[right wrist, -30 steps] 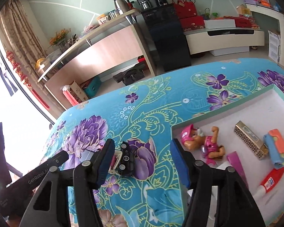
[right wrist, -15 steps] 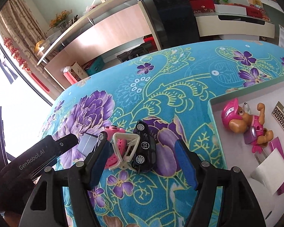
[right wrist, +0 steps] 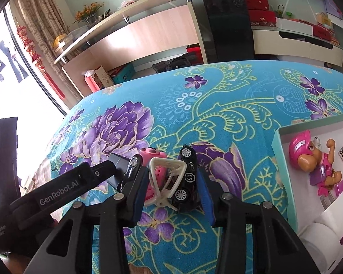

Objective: Organize rigid objects

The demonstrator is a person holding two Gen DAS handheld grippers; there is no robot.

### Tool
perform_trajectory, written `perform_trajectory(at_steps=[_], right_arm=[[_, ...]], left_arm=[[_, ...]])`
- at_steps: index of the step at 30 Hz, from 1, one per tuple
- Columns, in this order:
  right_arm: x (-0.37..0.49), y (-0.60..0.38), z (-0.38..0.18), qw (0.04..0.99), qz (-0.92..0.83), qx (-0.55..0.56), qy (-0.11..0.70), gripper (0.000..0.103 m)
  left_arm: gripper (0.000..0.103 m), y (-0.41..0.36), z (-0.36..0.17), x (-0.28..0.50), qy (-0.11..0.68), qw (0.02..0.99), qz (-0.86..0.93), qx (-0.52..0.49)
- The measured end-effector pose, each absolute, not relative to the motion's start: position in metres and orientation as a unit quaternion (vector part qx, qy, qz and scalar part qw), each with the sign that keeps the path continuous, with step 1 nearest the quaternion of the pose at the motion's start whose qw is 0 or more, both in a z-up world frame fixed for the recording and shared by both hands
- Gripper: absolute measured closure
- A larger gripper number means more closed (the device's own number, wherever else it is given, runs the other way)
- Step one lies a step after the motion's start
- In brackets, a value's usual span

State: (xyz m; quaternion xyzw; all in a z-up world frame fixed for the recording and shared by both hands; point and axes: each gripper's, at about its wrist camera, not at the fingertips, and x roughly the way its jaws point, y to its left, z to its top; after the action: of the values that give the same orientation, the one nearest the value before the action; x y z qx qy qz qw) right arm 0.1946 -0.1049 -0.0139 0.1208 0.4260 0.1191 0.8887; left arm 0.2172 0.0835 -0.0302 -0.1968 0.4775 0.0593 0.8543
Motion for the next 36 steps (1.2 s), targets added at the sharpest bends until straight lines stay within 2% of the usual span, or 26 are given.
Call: perform_trajectory(at_steps=[6,19,27,33,35,36], right_arm=[[0.194,-0.102,-0.012,0.893,0.123,0.115,0.418,0.07],[0.183,-0.137,0.014,0.904,0.109,0.153,0.384,0.07],[0.183,-0.147,0.015,0.903,0.099,0.159,0.387,0.07],[0.184,-0.149,0.013,0.901,0.099,0.16,0.392,0.07],[0.183,-0.15,0.013,0.9,0.098,0.164,0.393,0.07],[0.183,-0.15,0.013,0.9,0.098,0.164,0.393,0.07]], left_arm=[[0.006,0.079,-0.031,0.219,0.478,0.855,0.041,-0.198],[0.006,0.066,-0.032,0.224,0.479,0.862,0.021,-0.166],[0.006,0.042,-0.036,0.226,0.498,0.862,0.021,-0.09],[0.007,0.043,-0.037,0.227,0.489,0.867,0.031,-0.086],[0.011,0.043,-0.038,0.228,0.487,0.869,0.033,-0.083],[0.017,0.043,-0.038,0.228,0.485,0.87,0.032,-0.082]])
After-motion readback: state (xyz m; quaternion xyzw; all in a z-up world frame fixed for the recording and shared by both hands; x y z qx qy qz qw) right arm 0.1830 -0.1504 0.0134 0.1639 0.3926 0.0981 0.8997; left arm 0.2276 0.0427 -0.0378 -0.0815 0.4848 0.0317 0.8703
